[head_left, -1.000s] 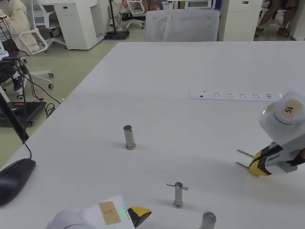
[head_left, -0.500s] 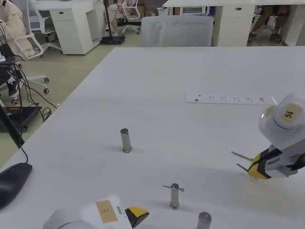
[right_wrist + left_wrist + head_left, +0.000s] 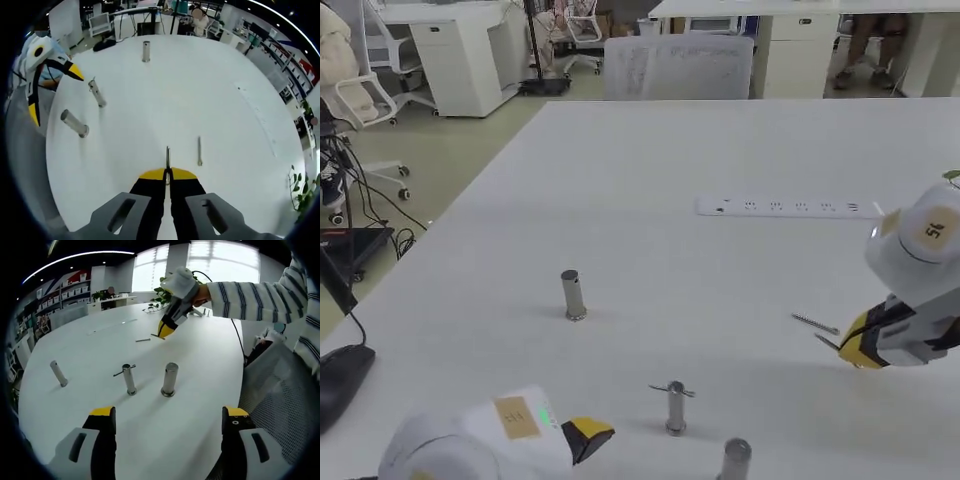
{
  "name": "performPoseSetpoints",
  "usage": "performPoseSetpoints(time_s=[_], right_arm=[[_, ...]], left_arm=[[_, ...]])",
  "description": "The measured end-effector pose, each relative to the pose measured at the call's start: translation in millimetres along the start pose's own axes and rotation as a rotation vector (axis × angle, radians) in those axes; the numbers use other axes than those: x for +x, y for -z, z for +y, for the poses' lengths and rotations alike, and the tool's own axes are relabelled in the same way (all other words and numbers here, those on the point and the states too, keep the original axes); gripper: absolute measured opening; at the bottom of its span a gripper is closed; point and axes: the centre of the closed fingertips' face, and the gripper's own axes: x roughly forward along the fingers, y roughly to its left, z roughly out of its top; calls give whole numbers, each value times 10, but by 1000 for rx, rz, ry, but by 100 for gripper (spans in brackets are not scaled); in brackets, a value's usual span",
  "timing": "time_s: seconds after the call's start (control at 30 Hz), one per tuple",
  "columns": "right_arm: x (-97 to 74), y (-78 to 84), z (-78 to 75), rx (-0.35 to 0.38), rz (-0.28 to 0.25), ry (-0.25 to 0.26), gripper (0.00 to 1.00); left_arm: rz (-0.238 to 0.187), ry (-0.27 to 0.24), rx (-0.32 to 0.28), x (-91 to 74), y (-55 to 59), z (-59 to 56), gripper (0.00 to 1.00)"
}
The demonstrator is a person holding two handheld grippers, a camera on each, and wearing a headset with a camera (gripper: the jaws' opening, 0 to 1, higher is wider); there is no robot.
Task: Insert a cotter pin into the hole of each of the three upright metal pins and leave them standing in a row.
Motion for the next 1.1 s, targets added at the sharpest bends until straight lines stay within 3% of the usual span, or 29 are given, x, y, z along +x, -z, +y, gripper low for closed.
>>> performPoseSetpoints(time_s=[0.27,0.47,0.87,1.1], right_arm=[[-105,-34,101,-26,-20,3,3],[-205,-78,165,-69,-22,7,3],[-393,-211,364,-131,-64,23,3],[-490,-195,436,-168,-60,22,3]], left_arm=[[-20,8,-3,12,-78,-4,84],[-10,24,31,26,-126,-16,83],[-30,40,57,41,-293,-13,74],[-39,57,58,75,-357,-45,69]])
